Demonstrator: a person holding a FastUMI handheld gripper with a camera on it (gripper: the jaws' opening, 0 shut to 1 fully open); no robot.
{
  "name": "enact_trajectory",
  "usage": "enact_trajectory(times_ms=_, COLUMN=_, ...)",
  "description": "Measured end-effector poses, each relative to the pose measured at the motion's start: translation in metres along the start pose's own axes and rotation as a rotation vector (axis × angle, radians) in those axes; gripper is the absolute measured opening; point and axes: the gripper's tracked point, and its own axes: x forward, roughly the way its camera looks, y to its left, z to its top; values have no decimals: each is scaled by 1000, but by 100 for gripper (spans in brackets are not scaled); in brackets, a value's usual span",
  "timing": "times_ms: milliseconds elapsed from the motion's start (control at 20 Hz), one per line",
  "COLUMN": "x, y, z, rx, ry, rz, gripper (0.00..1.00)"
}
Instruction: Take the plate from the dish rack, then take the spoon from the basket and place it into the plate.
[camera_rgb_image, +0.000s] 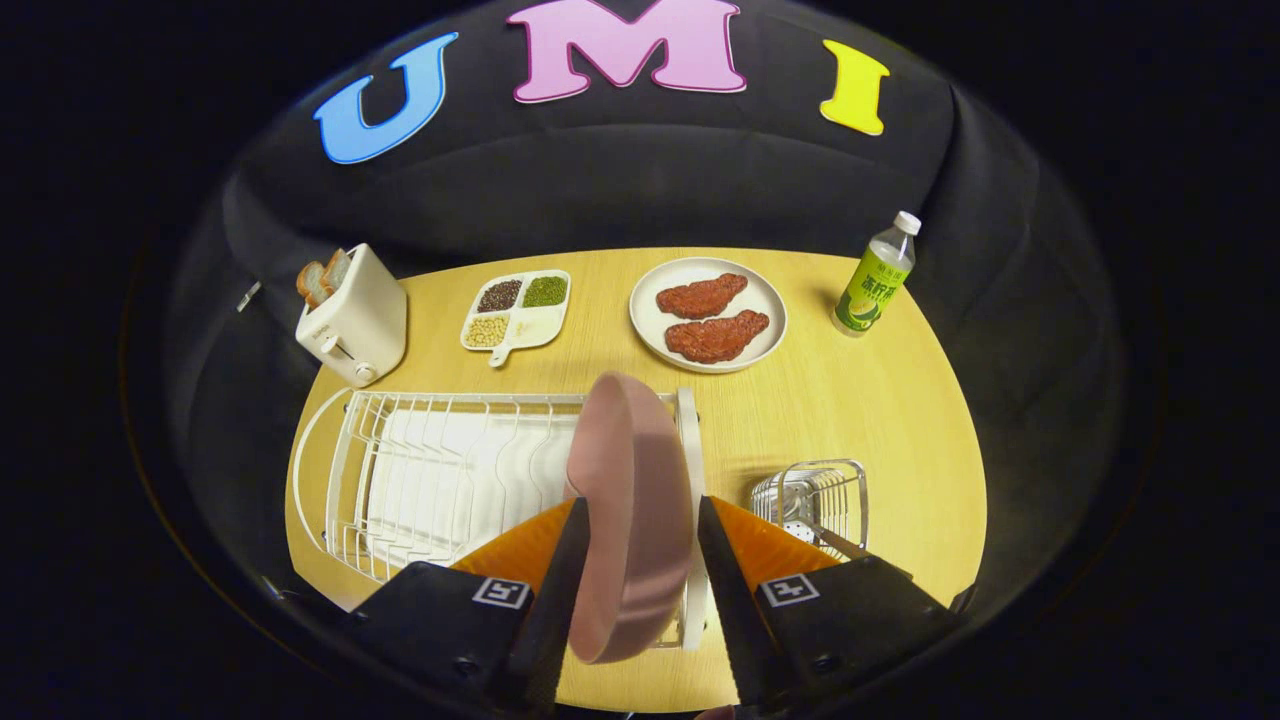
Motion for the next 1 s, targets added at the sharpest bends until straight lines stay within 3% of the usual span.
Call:
enact_trajectory(times_ms=200, x=9, y=-14, z=-8, rx=-4, ry=40, rz=-85, gripper=36)
enact_trajectory(times_ms=250, x=5, y=-13, z=-8, rx=2, ry=47, rz=-93, gripper=33)
enact_trajectory(times_ms=500, x=-3, y=-14, z=7, rx=2, ry=22, rz=-147, gripper=31)
enact_trajectory(times_ms=800, x=-23, y=-13, z=37, rx=-168, ry=-49, rz=-266, gripper=30)
enact_trajectory(times_ms=900, x=-28, y=-12, z=38, rx=-156, ry=-66, rz=-245, gripper=30)
enact_trajectory(times_ms=1000, x=-39, y=-6, z=38, rx=-76, ry=-78, rz=-160, gripper=30)
